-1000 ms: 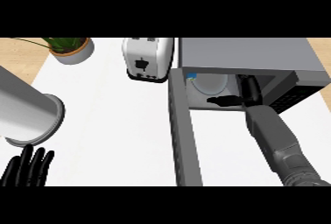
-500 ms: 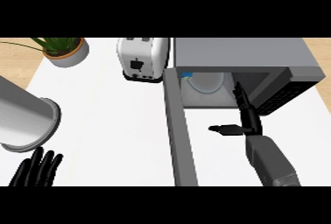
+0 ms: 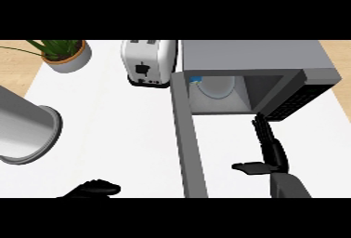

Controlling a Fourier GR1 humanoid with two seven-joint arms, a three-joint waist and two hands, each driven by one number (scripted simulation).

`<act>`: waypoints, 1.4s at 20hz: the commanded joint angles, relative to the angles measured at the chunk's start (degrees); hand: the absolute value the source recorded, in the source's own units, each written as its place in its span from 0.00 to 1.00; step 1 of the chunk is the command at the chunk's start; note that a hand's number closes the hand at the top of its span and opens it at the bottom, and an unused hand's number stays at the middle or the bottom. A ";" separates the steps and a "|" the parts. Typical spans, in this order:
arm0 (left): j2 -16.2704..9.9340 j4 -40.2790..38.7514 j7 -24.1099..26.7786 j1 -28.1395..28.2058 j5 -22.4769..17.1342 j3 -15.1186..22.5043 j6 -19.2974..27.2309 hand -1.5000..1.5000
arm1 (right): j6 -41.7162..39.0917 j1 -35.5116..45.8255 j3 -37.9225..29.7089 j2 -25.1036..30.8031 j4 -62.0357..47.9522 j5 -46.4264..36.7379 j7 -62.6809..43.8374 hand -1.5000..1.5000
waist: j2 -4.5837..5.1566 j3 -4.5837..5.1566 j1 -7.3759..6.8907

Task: Pick up the milk, place it into the microwave and close the microwave

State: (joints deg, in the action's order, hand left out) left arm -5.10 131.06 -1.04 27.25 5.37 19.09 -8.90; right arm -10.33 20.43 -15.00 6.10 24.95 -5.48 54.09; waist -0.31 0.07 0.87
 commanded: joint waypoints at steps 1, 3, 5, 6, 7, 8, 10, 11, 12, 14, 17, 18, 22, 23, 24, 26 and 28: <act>-0.15 -1.92 -0.18 -3.35 0.74 -0.45 -0.15 1.00 | -5.80 -8.12 1.93 0.99 7.02 1.04 2.30 0.00 | 0.08 -0.02 -0.31; 1.69 -2.76 -2.15 -4.32 1.18 3.48 0.23 1.00 | -5.81 -12.42 2.98 -1.05 12.62 1.94 1.87 0.00 | -0.09 0.02 0.34; 0.08 -6.06 -3.48 -7.20 -1.06 0.72 -1.85 1.00 | -8.93 -15.43 2.72 1.56 17.05 3.78 0.96 0.00 | 0.01 0.03 0.52; 1.94 -11.28 -0.88 -10.03 2.32 2.16 -0.41 1.00 | -8.87 -16.60 3.23 1.31 20.04 4.45 -2.05 0.00 | 0.04 0.04 0.55; 0.23 -9.17 -1.51 -9.40 1.28 1.97 -2.14 1.00 | -9.45 -19.08 3.94 1.09 21.65 4.59 -1.00 0.00 | 0.08 0.01 0.11; 0.54 -9.19 -3.04 -11.39 1.01 1.91 -2.27 1.00 | -6.92 -20.66 4.66 -0.25 23.74 4.45 -2.09 0.00 | 0.17 -0.02 -0.24; 1.87 -13.54 -6.19 -17.19 0.37 1.36 -2.80 1.00 | -10.13 -22.70 4.43 2.54 27.41 6.15 -4.30 0.00 | 0.22 -0.01 0.14; 2.56 -15.62 -4.16 -18.62 2.40 3.09 -2.65 1.00 | -9.27 -25.03 5.25 1.19 28.46 5.84 -2.39 0.00 | 0.22 -0.02 0.12; 1.52 -18.76 -0.89 -17.73 1.47 2.89 -4.31 1.00 | -9.10 -25.16 5.30 1.48 32.43 6.87 -5.40 0.00 | 0.20 0.02 0.14; 1.52 -18.92 -7.30 -23.20 2.69 3.76 -5.54 1.00 | -10.76 -29.85 5.34 2.17 33.71 7.75 -3.15 0.00 | 0.23 -0.02 0.73; 4.95 -22.87 -12.71 -27.92 1.70 8.07 -6.95 1.00 | -10.41 -29.72 5.89 2.62 35.98 8.29 -4.48 0.00 | 0.29 -0.05 0.47; 4.92 -24.56 -11.36 -25.75 2.09 9.97 -7.71 1.00 | -11.14 -32.54 5.87 3.71 37.83 8.56 -3.96 0.00 | 0.25 -0.03 0.46; 5.05 -35.02 -7.13 -34.51 3.62 12.14 -1.24 1.00 | -12.47 -36.11 5.93 3.68 43.50 11.71 -5.29 0.00 | 0.32 -0.03 0.28; 5.06 -36.00 -5.69 -33.86 6.32 17.48 1.96 1.00 | -12.60 -34.95 5.70 4.99 43.15 11.67 -6.24 0.00 | 0.30 -0.04 0.11; 5.07 -36.74 -3.98 -34.74 7.26 19.19 4.16 1.00 | -15.57 -37.34 5.23 6.79 45.90 13.70 -6.65 0.00 | 0.26 -0.02 0.49; 5.08 -43.04 -4.59 -41.15 5.64 20.57 5.87 1.00 | -15.60 -36.27 5.27 7.70 45.41 13.63 -5.59 0.00 | 0.43 -0.05 0.80; 5.08 -45.58 -5.39 -43.67 6.03 23.41 9.99 1.00 | -18.58 -39.32 6.28 8.22 45.80 14.42 -3.06 0.00 | 0.41 -0.07 1.02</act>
State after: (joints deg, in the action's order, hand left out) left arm -0.31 93.62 -7.93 -10.23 10.61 37.64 -4.09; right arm -21.71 -16.03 -9.18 12.66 69.40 7.42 46.48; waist -0.01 0.05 1.42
